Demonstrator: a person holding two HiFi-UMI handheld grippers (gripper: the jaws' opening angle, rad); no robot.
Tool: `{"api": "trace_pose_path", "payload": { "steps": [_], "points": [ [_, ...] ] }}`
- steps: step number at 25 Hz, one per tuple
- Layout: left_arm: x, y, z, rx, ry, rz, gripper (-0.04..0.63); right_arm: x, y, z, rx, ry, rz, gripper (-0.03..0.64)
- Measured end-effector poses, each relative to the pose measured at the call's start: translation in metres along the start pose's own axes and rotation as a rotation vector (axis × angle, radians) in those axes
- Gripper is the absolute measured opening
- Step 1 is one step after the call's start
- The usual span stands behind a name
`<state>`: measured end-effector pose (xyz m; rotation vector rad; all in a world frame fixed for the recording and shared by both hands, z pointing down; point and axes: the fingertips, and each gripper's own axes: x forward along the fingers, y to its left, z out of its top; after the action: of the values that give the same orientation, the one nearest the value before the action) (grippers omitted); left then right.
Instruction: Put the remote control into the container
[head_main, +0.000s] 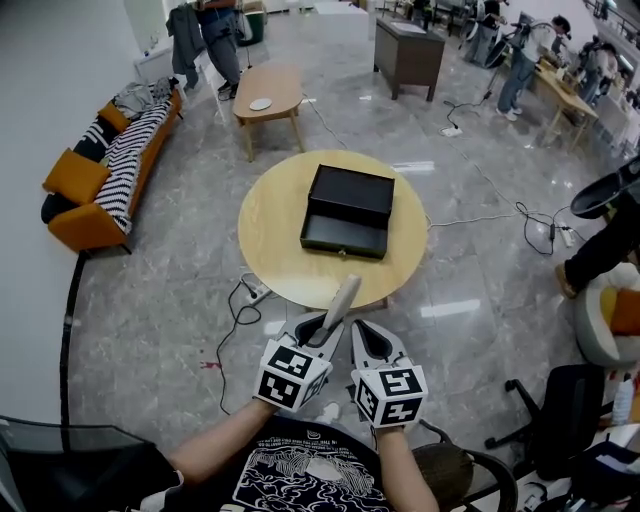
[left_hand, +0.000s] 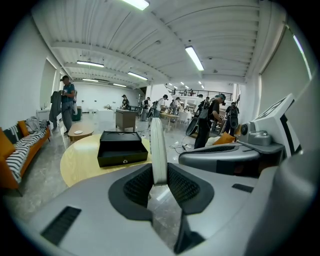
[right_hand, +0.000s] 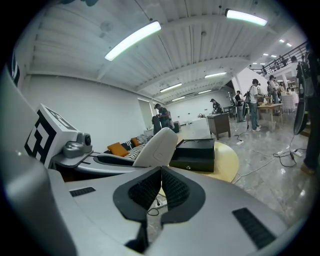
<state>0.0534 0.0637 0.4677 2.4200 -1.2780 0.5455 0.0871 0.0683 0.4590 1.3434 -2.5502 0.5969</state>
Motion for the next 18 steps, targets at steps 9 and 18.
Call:
{"api": "trace_pose_path", "payload": {
  "steps": [9,18],
  "points": [
    [0.026,0.021,0.019,0.002,-0.009,-0.03,0.097,0.027,-0.014,0.018,-0.018,0.007,-0.023,0.023],
    [0.052,0.064,0.032,0.006,0.002,-0.057,0.097,0.077,-0.019,0.036,-0.027,0.025,-0.037,0.023]
  ]
}}
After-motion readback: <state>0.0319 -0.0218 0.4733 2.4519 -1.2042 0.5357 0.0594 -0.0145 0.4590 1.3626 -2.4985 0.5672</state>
